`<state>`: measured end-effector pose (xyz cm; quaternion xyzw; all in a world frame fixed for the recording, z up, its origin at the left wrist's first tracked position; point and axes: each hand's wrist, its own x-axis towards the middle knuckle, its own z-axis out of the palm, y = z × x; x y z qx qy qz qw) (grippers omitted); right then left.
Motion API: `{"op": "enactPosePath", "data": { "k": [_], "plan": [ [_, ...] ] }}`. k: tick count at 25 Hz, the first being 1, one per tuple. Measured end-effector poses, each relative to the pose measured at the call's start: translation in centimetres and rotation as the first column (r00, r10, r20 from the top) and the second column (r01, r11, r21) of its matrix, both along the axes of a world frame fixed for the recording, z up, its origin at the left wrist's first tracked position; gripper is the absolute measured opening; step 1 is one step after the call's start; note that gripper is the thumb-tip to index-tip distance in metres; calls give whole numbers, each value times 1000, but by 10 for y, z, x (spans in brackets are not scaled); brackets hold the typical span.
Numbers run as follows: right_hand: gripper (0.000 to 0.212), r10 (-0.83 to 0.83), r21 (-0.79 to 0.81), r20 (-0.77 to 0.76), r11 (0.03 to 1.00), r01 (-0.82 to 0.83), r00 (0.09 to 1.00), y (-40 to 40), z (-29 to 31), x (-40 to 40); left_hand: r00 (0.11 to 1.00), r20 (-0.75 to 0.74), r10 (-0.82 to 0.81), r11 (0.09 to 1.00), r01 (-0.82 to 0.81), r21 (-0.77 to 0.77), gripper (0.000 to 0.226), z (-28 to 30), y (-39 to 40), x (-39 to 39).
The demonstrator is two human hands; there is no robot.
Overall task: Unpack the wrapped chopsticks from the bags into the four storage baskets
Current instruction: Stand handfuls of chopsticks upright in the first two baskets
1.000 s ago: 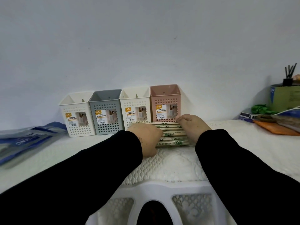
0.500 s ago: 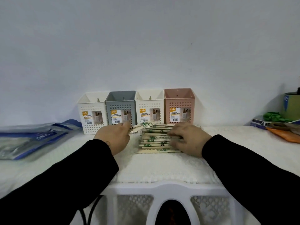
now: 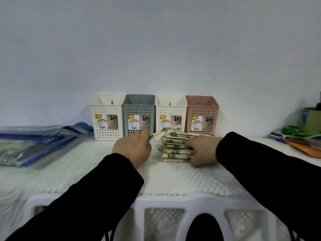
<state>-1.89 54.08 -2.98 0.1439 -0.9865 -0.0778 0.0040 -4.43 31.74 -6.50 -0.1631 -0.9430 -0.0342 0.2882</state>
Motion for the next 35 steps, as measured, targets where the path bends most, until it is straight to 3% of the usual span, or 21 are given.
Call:
{"op": "enactPosePath", "data": {
  "k": [5,7,9,11,13,17,20,26,29,35],
  "plan": [
    [38,-56,45,41,998,54,998,-6,1,-7,999,0,-35,994,35,104,9,-2,-4,-1],
    [30,-65,-24,43,998,66,997,-2,3,-5,999,4,-48,990,47,136,9,-3,-5,-2],
    [13,-64,-199,4,978,63,998,8,9,0,999,5,-40,986,39,160,9,-1,-4,-1],
    [6,-98,-491,-49,869,61,994,22,16,5,1000,-3,-22,980,22,200,8,4,-2,2],
    [10,-175,-743,-135,669,17,975,41,21,6,998,5,-58,979,56,198,6,11,9,5],
    [6,-330,-926,-207,369,-76,921,71,26,0,942,183,-282,951,299,-74,16,17,54,14],
    [7,-357,-973,-169,208,-98,918,79,23,1,916,313,-249,924,321,-206,32,16,80,8],
    [9,-304,-981,-136,172,-86,943,82,19,3,921,366,-130,889,272,-369,35,25,93,8],
    [13,-290,-985,-126,153,-84,949,73,23,3,883,463,-75,900,260,-350,40,31,87,11],
    [4,-292,-989,-147,26,-146,945,42,36,8,978,180,-103,902,168,-397,23,28,42,22]
  ]
}}
